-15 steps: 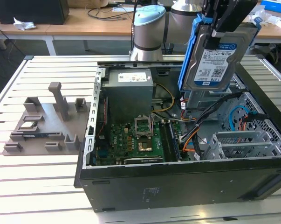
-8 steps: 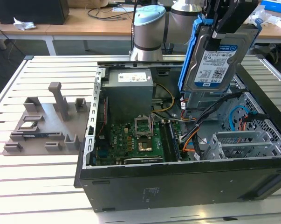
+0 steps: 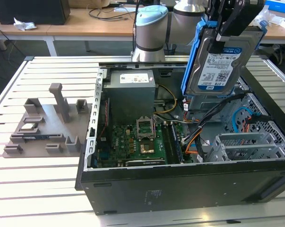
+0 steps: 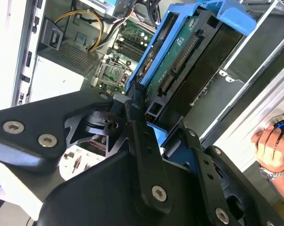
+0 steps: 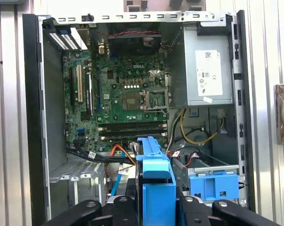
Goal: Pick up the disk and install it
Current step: 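Pick up the disk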
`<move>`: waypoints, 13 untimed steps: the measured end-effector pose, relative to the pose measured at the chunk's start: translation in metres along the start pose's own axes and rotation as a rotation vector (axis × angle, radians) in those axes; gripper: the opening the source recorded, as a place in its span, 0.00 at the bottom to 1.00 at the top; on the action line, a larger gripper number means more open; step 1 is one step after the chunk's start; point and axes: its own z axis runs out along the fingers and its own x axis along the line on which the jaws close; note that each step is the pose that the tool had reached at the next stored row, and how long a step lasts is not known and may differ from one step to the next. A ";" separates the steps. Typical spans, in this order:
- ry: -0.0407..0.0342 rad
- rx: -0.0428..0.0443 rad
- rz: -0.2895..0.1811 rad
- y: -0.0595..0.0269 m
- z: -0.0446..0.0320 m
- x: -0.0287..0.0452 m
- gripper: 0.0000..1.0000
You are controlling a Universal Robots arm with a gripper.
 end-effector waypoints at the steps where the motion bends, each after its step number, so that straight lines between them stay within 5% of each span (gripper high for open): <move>1: 0.0000 0.0000 0.000 0.0000 0.0001 0.0004 0.37; 13: 0.0002 0.0000 0.000 -0.0004 0.0014 0.0068 0.37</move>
